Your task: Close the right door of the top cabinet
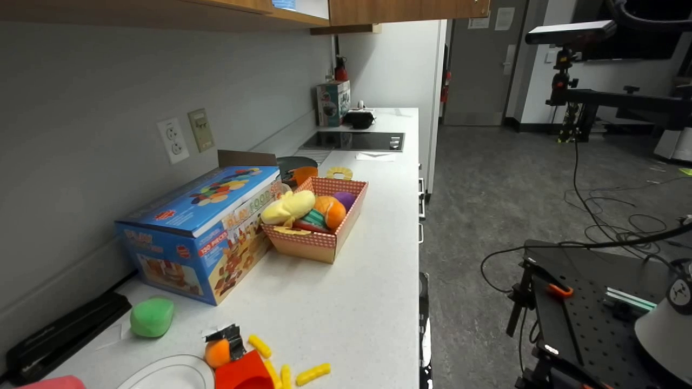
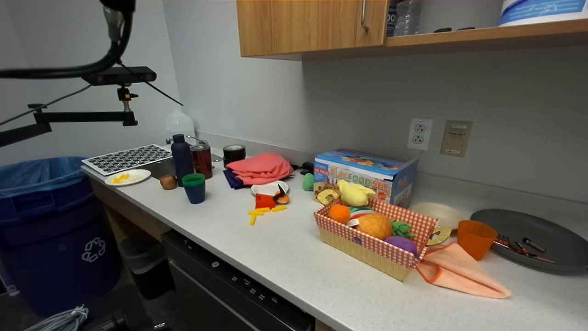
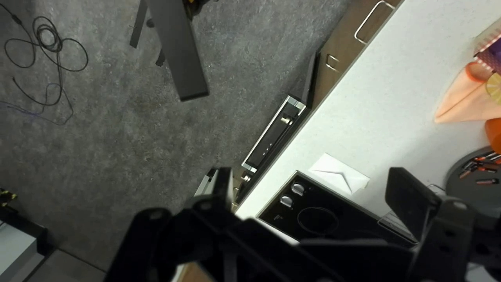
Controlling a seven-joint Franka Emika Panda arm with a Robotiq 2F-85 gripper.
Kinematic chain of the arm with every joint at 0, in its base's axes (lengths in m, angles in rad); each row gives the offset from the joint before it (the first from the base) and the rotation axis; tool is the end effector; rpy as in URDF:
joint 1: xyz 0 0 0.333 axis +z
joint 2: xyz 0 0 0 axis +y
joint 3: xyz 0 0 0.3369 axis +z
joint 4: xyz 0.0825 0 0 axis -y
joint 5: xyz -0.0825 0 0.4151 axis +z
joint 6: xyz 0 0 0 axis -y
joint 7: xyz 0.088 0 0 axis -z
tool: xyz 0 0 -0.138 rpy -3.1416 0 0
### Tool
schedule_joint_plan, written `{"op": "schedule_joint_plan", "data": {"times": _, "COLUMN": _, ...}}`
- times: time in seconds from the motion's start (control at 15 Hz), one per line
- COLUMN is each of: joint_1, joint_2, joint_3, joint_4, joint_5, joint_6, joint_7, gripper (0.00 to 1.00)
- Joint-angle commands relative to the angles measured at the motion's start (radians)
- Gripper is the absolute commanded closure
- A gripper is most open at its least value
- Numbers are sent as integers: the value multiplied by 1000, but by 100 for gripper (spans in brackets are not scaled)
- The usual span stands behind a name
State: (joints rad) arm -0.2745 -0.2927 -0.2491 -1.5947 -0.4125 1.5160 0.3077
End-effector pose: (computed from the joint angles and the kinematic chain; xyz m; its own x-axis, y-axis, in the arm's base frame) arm 0.3716 -0.3099 0.7553 0.6273 -0.7212 0.2940 -0.7788 -0.5780 0.2437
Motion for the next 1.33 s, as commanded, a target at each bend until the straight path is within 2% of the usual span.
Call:
{"op": "schedule_joint_plan", "data": {"times": 0.0, "joint_1": -41, "joint_2": 107, "joint_3": -88, "joint_4": 165, "joint_5": 67, "joint_6": -58, "joint_7": -117, "gripper": 0}}
{"op": "schedule_joint_plan", "data": {"times": 0.2, "joint_1": -70, "joint_2": 173, "joint_3": -161, "joint_4": 249, "joint_5": 115, "joint_6": -72, "joint_7": -204, "gripper": 0}}
{"op": "schedule_joint_plan", "data": {"times": 0.4, "joint_1": -93, "joint_2": 212, "joint_3": -198, "joint_4": 291, "joint_5": 131, "joint_6": -69, "joint_7": -285, "gripper": 0}}
{"op": "schedule_joint_plan", "data": {"times": 0.53, "joint_1": -101, "joint_2": 237, "joint_3": -219, "joint_4": 313, "joint_5": 151, "joint_6": -43, "joint_7": -414, "gripper": 0}}
{"op": "schedule_joint_plan", "data": {"times": 0.73, "joint_1": -109, "joint_2": 270, "joint_3": -240, "joint_4": 347, "joint_5": 248, "joint_6": 18, "joint_7": -589, "gripper": 0}}
{"op": "schedule_joint_plan", "data": {"times": 0.8, "joint_1": -105, "joint_2": 223, "joint_3": -212, "joint_4": 278, "joint_5": 183, "joint_6": 1, "joint_7": -484, "gripper": 0}}
{"op": "schedule_joint_plan", "data": {"times": 1.27, "joint_1": -114, "joint_2": 245, "joint_3": -226, "joint_4": 302, "joint_5": 250, "joint_6": 45, "joint_7": -608, "gripper": 0}}
